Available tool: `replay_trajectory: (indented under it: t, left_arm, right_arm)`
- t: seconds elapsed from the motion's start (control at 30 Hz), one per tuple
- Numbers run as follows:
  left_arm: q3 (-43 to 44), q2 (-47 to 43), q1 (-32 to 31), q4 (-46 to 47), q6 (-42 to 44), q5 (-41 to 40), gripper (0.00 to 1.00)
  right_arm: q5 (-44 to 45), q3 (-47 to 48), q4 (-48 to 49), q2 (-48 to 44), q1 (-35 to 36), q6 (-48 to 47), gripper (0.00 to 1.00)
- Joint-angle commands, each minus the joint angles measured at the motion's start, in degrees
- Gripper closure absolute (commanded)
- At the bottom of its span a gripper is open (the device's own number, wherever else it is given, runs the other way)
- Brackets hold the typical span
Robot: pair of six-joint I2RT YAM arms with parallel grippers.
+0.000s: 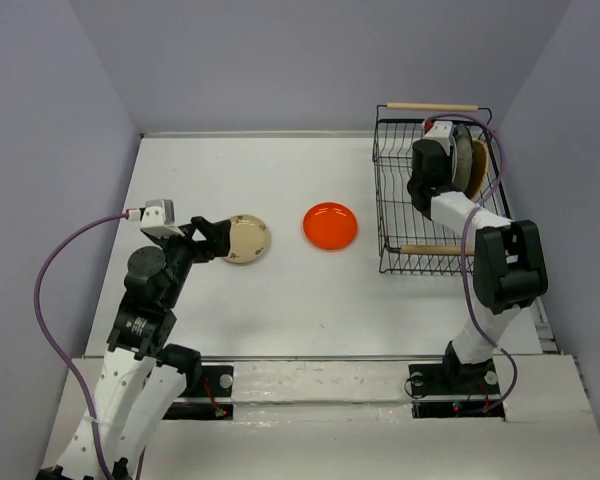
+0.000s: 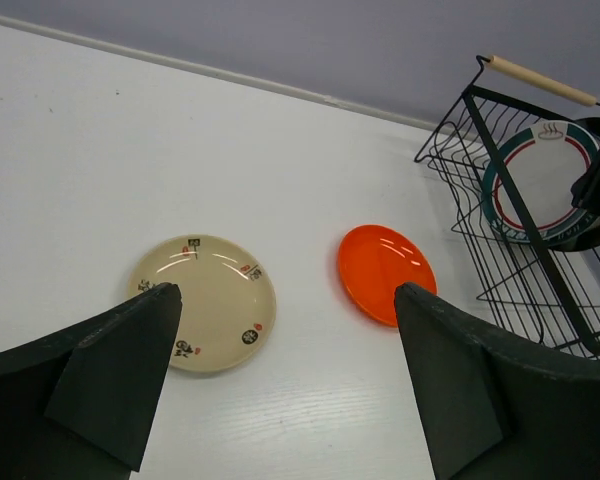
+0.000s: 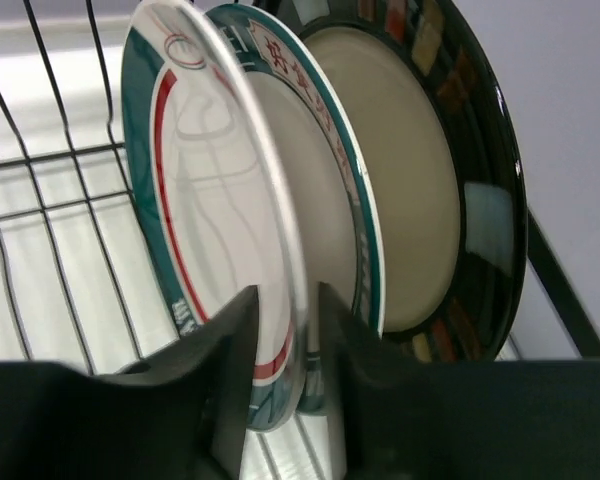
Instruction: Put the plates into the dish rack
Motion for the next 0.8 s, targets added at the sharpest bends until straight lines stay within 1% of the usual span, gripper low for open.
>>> replay_trajectory:
  t: [0.0,0.03,0.07,0.13,0.23,0.27,0.37,0.43,0.47,0.53,0.57,0.6,0.63,0.67,0.7,0.73,0.77]
  left_arm:
    - [0.44,2.68,0.03,3.79,0.0,3.33,0.01]
    - [0.44,3.38,0.21,4.05,-0.18,5.43,0.01]
    - [0.53,4.87,0.38,4.14,-0.35,6.32,0.01]
    - [0.53,6.55,0.73,4.4,-0.97,9.13,0.01]
    - [0.62,9.8,0.91,4.49,-1.93,12.12,0.01]
    - [0.53,10.5,0.91,4.84,-2.81,13.87,0.01]
    - [-0.26,12.88,0.91,7.56,-5.61,16.69,0.01]
    - [-0.96,13.84,0.91,8.18,-7.12,17.66,0.01]
    - [-1.4,14.37,0.74,9.05,-7.99,18.01,0.01]
    - [-3.24,16.48,-0.93,11.33,-11.94,18.37,0.01]
    - [-3.77,17.36,-2.07,13.87,-13.18,17.67,0.04]
    - [-4.21,19.71,-3.82,14.85,-15.02,16.19,0.04]
    - [-4.04,21.22,-8.53,16.34,-15.38,11.39,0.05]
    - [-3.6,22.71,-11.02,16.88,-15.65,8.55,0.09]
    - [-2.47,26.38,-15.05,17.75,-16.08,4.35,0.1]
    - [-1.85,28.42,-16.39,18.28,-16.26,3.09,0.1]
    - [-1.06,32.27,-17.45,18.81,-16.53,1.94,0.1]
  right_arm:
    - [1.17,2.55,3.43,0.17,-0.81,1.0,0.53]
    - [1.08,2.29,3.35,-1.04,-0.81,1.53,0.47]
    - [0.64,1.76,3.0,-1.75,-0.81,1.88,0.38]
    - [-1.2,1.58,0.46,-4.48,-0.81,4.42,0.31]
    - [-5.93,1.5,-2.97,-7.81,-0.81,8.46,0.26]
    - [-9.08,1.41,-4.98,-9.04,-0.81,10.92,0.26]
    - [-16.04,-0.52,-5.88,-16.14,-0.81,14.27,0.23]
    - [-19.91,-1.84,-5.97,-19.23,-0.11,15.77,0.22]
    - [-23.32,-3.15,-6.06,-20.73,0.76,16.99,0.22]
    - [-26.68,-4.74,-6.23,-25.21,2.35,18.93,0.21]
    - [-30.52,-6.75,-6.15,-26.62,2.35,21.11,0.21]
    - [-32.39,-7.72,-6.15,-29.33,3.22,22.35,0.21]
    - [-35.36,-8.95,-5.63,-30.66,3.75,24.37,0.21]
    - [-36.61,-10.18,-5.36,-31.98,4.63,25.0,0.21]
    - [-38.37,-12.37,-5.36,-34.43,5.42,26.13,0.21]
    - [-39.34,-13.44,-5.36,-35.67,5.43,26.58,0.21]
    - [-40.31,-14.4,-5.36,-36.99,6.21,26.93,0.21]
